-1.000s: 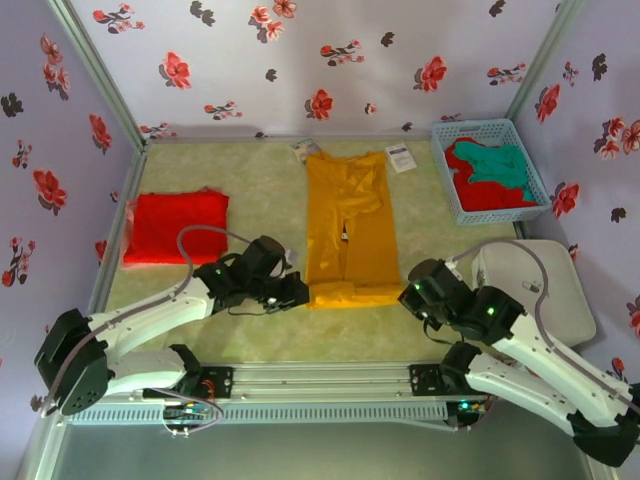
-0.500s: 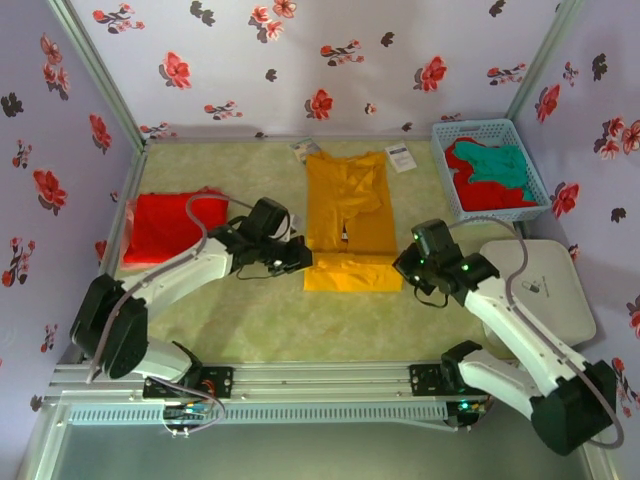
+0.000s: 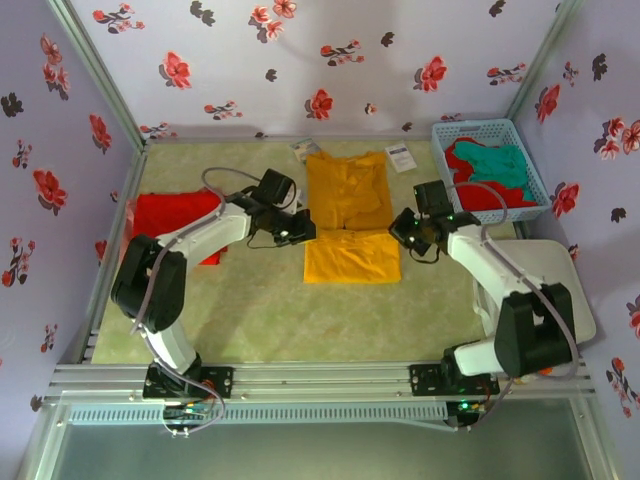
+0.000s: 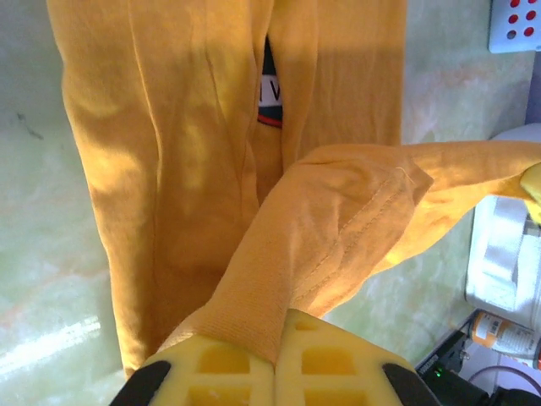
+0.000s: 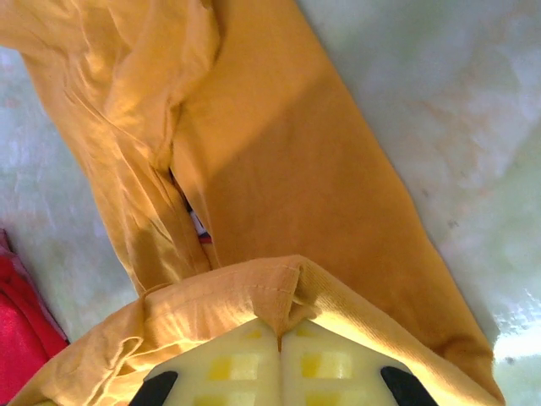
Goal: Fold and stack the t-shirts
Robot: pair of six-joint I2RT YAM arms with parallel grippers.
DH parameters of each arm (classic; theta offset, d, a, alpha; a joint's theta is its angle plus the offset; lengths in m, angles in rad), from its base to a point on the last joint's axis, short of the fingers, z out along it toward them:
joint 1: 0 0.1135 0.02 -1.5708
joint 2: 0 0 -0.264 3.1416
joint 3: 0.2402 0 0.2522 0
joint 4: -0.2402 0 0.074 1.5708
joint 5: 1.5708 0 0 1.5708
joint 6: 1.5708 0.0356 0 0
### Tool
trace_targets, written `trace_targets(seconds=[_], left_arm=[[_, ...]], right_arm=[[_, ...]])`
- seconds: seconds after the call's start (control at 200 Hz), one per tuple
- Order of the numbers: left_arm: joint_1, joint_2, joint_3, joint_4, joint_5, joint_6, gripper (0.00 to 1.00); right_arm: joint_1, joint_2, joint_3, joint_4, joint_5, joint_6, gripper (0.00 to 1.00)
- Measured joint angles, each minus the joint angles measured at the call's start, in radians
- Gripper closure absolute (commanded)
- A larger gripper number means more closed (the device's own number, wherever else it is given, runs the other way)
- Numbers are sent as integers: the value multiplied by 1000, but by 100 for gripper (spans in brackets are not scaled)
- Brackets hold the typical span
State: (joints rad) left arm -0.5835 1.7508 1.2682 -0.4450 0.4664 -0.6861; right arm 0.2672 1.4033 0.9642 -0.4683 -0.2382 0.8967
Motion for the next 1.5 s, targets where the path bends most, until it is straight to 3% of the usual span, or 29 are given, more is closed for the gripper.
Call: trace_targets(seconds=[0.365, 0.425, 0.54, 0.585, 0.635, 0.86, 1.115, 1.24, 1.5], left_arm=[[41, 159, 88, 4, 17, 70, 98], [45, 179, 107, 6, 21, 77, 80], [64, 229, 147, 16, 29, 93, 73], [78, 253, 171, 12, 34, 99, 65], [96, 285, 212, -2, 37, 114, 59], [182, 293, 292, -58, 35, 151, 53], [147, 89, 86, -34, 54, 143, 53], [111, -6, -76, -5, 63, 129, 47], [42, -163, -319, 27, 69, 72, 43]], right_arm=[[-66, 213, 56, 127, -85, -53, 100], [-69, 248, 76, 135, -92, -64, 86], [-87, 326, 131, 154, -108, -82, 69], [-98, 360, 159, 163, -115, -96, 53], [-109, 395, 189, 168, -118, -107, 44], [-126, 403, 227, 171, -138, -136, 22], [-116, 247, 152, 149, -171, -140, 19], [-109, 174, 82, 95, -165, -157, 20], [-77, 16, -125, -32, -113, -194, 30]])
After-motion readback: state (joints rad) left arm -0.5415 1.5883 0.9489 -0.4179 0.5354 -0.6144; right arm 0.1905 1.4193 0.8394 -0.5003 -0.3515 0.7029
